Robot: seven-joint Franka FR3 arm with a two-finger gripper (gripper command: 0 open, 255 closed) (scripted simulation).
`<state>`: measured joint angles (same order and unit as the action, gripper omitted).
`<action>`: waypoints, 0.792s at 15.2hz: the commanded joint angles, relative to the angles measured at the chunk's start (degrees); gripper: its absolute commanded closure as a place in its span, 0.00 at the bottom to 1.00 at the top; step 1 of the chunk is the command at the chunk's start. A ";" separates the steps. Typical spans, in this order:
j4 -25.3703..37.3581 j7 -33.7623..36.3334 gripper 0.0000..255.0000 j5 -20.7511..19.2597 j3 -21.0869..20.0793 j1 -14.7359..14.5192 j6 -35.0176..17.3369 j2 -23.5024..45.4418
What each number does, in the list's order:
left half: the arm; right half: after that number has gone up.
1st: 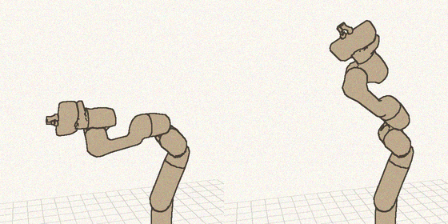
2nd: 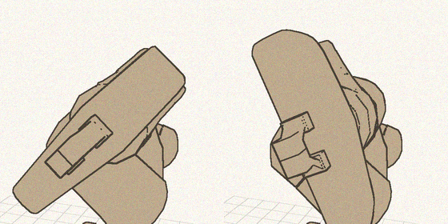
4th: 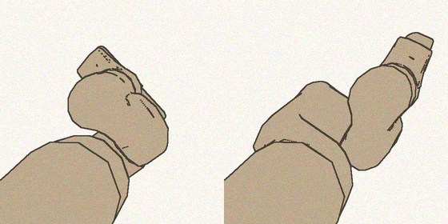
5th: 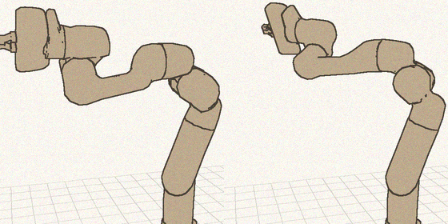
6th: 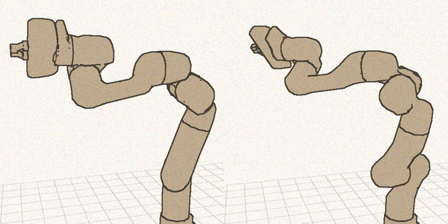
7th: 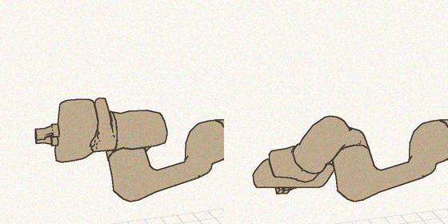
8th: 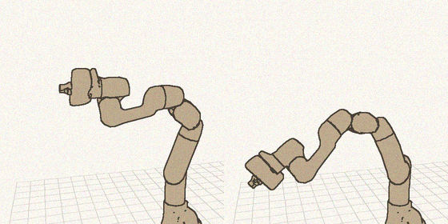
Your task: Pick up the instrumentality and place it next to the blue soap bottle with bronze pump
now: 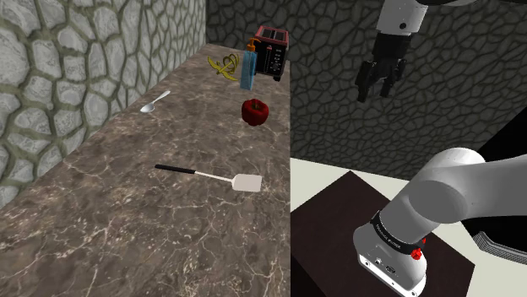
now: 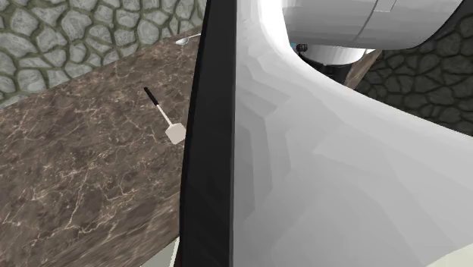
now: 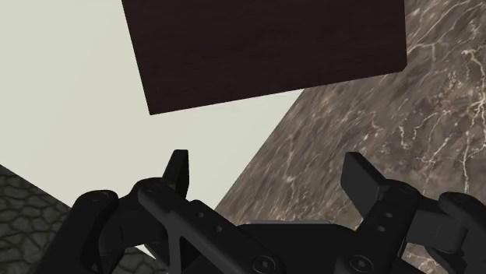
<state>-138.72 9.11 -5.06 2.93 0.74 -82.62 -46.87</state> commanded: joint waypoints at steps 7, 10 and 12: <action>-1.60 -1.86 0.00 3.05 -2.87 -4.84 -9.95 6.51; -1.71 -2.88 0.00 4.39 -4.41 -7.21 -14.74 10.20; -1.54 -3.59 0.00 5.21 -5.48 -8.73 -17.83 12.78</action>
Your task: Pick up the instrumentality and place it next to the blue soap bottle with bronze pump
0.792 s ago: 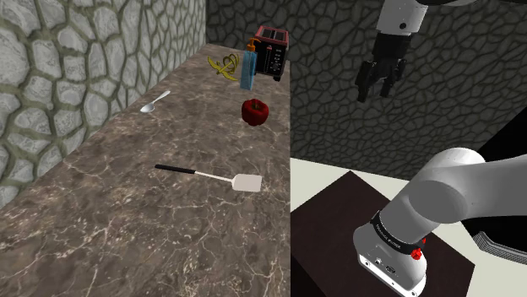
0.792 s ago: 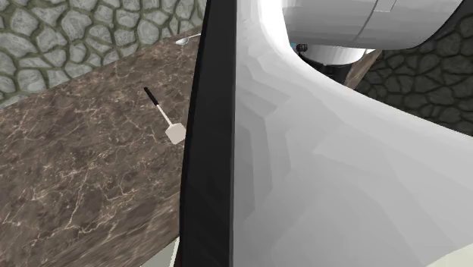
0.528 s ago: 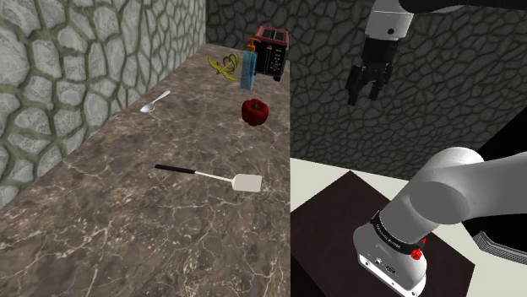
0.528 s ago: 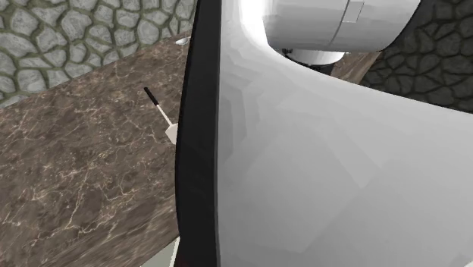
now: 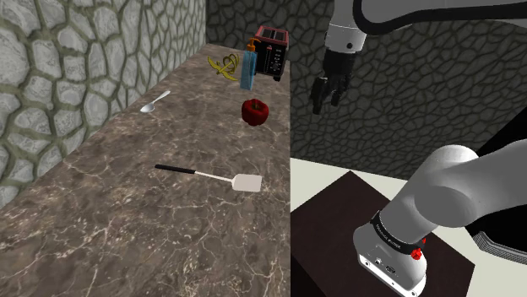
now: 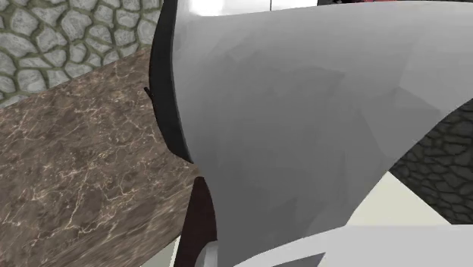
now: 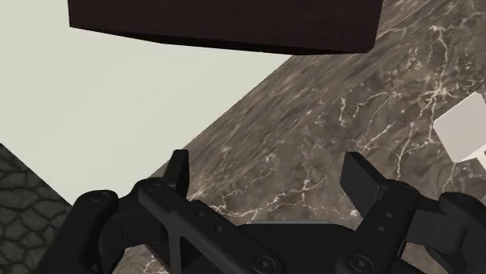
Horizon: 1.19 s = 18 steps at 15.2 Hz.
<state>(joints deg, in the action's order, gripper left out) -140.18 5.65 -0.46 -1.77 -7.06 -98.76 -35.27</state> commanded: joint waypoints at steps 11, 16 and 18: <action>3.91 -3.93 0.00 3.49 -7.19 -8.38 -16.83 16.34; 7.13 -5.27 0.00 3.45 -10.32 -11.25 -22.50 23.38; 8.61 -5.69 0.00 3.13 -11.59 -12.33 -24.54 26.19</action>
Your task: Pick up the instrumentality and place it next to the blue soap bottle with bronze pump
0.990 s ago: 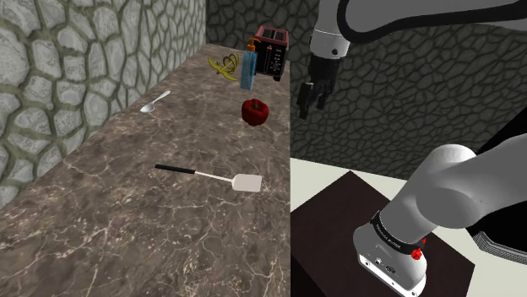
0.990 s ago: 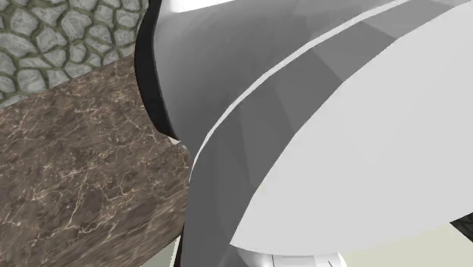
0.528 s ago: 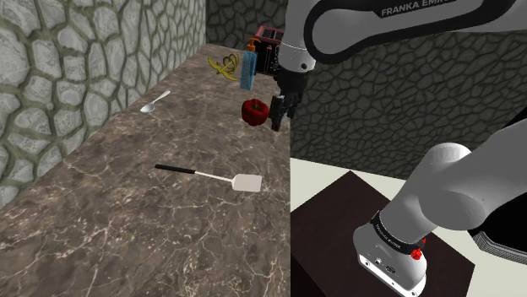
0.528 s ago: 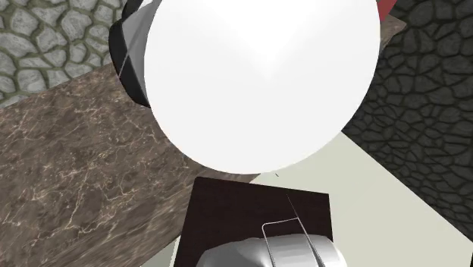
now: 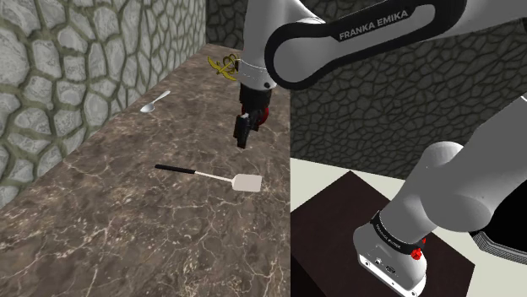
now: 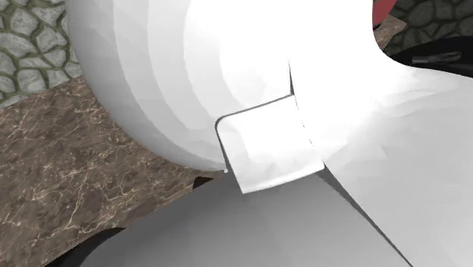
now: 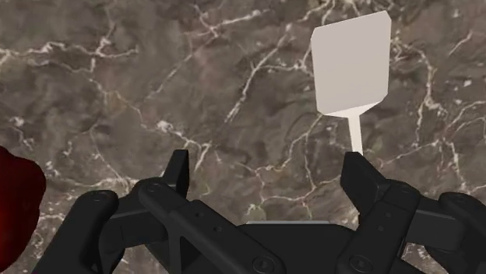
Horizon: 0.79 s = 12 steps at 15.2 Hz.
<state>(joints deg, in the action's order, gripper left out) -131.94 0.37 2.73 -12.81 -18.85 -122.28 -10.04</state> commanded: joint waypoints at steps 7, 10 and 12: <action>6.27 -1.17 0.00 -2.78 -4.79 -4.32 -7.15 10.69; 7.66 -1.04 0.00 -4.09 -5.75 -5.38 -9.19 13.63; 7.16 -0.73 0.00 -4.54 -5.73 -5.43 -10.62 14.62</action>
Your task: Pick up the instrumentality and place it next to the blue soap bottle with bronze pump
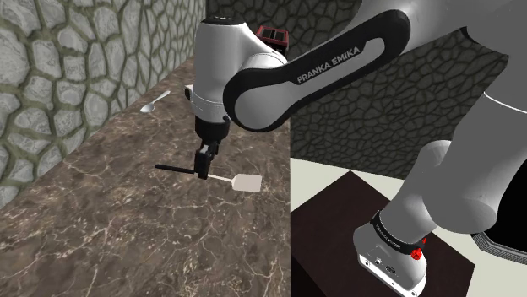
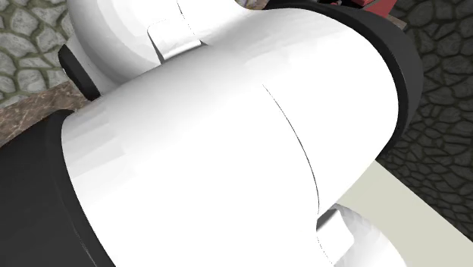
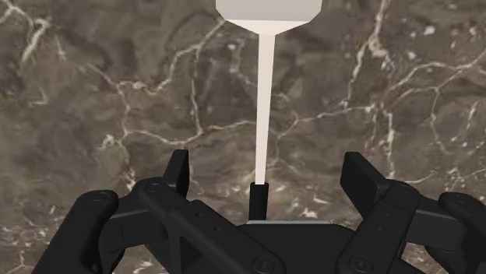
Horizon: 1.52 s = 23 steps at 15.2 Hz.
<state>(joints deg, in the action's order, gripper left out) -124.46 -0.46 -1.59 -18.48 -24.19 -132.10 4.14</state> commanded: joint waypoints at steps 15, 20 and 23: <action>-1.26 0.92 1.00 -1.39 0.10 -0.26 -4.02 2.86; -1.26 0.92 1.00 -1.39 0.10 -0.26 -4.02 2.86; -1.01 0.75 1.00 -1.14 0.05 -0.22 -3.31 2.37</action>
<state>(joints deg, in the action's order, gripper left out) -125.62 0.40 -2.86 -18.41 -24.44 -135.79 6.75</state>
